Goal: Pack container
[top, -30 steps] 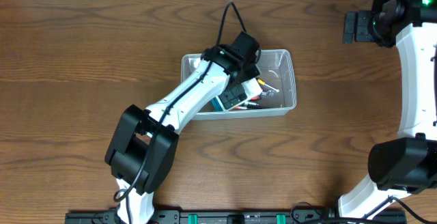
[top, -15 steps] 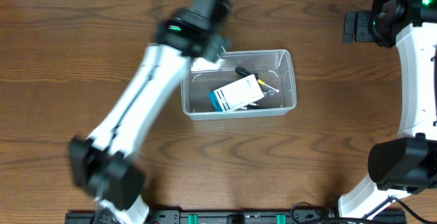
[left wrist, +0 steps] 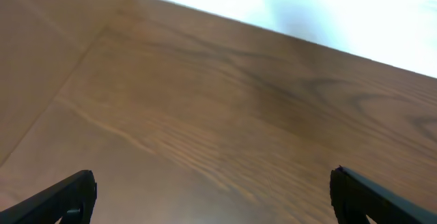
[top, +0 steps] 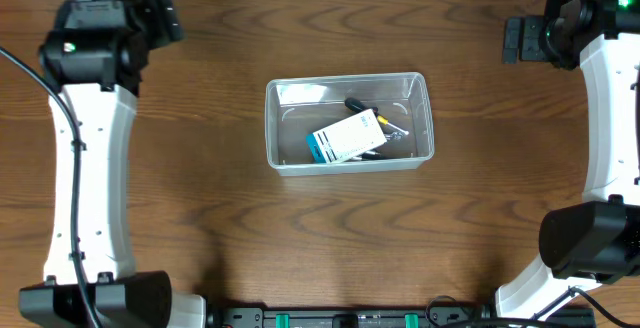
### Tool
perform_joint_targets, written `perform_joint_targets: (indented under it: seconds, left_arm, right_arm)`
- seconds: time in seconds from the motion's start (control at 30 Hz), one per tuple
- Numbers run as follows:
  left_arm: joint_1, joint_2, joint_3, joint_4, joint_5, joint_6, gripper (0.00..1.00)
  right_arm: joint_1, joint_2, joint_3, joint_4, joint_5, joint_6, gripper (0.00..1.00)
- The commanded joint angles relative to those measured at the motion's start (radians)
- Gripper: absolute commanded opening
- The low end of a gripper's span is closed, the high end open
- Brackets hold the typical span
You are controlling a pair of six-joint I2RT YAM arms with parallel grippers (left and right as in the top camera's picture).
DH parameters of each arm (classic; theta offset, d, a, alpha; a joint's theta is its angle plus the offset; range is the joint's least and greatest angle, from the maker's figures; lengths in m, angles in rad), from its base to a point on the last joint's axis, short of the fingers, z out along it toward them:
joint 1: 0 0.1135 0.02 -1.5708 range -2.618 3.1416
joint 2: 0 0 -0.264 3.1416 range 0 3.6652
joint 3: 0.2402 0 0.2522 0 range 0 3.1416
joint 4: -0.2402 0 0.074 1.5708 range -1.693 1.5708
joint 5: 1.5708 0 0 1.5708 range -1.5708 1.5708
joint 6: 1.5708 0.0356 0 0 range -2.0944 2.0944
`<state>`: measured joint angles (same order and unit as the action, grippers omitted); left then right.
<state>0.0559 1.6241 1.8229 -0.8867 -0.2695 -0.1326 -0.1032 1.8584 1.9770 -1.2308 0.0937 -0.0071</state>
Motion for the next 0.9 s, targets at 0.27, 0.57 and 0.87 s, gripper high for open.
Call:
perform_joint_targets:
  seconds: [0.27,0.57,0.87]
  left_arm:
    - [0.063,0.003,-0.002,-0.002,-0.012,-0.023,0.98]
    - [0.063,0.003,-0.002,-0.002,-0.012,-0.023,0.98]
    - [0.063,0.003,-0.002,-0.002,-0.012,-0.023,0.98]
  right_arm:
    - [0.000,0.005,0.001,0.000,0.000,0.014,0.99]
    - [0.018,-0.049,-0.002,0.000,0.000,0.014,0.99]
    - [0.149,-0.391,-0.002,0.000,0.000,0.014,0.99]
